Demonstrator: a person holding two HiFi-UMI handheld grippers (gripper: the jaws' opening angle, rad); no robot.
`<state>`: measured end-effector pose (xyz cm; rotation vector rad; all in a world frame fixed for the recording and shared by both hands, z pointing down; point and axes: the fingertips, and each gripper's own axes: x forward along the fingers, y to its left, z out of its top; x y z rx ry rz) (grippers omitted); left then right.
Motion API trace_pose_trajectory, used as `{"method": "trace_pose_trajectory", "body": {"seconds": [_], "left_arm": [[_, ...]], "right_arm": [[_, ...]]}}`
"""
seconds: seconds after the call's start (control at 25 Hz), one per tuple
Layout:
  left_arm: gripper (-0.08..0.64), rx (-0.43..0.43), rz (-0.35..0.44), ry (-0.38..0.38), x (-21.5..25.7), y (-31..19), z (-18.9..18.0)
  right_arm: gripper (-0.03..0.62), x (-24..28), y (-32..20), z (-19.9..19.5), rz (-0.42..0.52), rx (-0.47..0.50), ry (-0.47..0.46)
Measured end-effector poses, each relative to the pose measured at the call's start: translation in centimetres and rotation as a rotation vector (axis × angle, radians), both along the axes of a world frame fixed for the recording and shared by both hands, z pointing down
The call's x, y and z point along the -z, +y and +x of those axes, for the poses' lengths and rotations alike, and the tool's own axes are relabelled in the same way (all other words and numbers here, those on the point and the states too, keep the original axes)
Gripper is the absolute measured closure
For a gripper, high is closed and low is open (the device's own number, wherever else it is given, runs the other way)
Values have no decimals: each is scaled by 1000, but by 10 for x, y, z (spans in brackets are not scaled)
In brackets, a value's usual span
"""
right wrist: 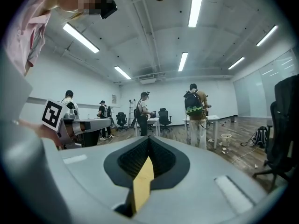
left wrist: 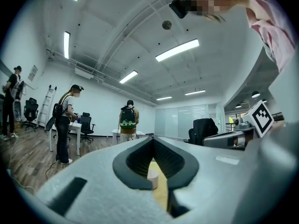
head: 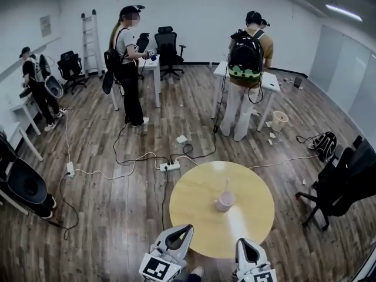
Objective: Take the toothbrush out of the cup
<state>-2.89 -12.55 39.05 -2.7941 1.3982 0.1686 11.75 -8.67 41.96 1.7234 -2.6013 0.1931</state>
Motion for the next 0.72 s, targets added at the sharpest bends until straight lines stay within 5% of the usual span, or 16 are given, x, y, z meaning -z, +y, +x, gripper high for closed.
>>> {"method": "trace_pose_trajectory", "body": {"seconds": [0.48,0.72], "left_arm": [[568,-23,-76,7,-16,-92,4],[568,-77,-165,-64,-47,-143,13]], "right_arm": [[588,-24,-103,10,-58,31,42],[588,-52,-164,16,-123,-16,76]]}}
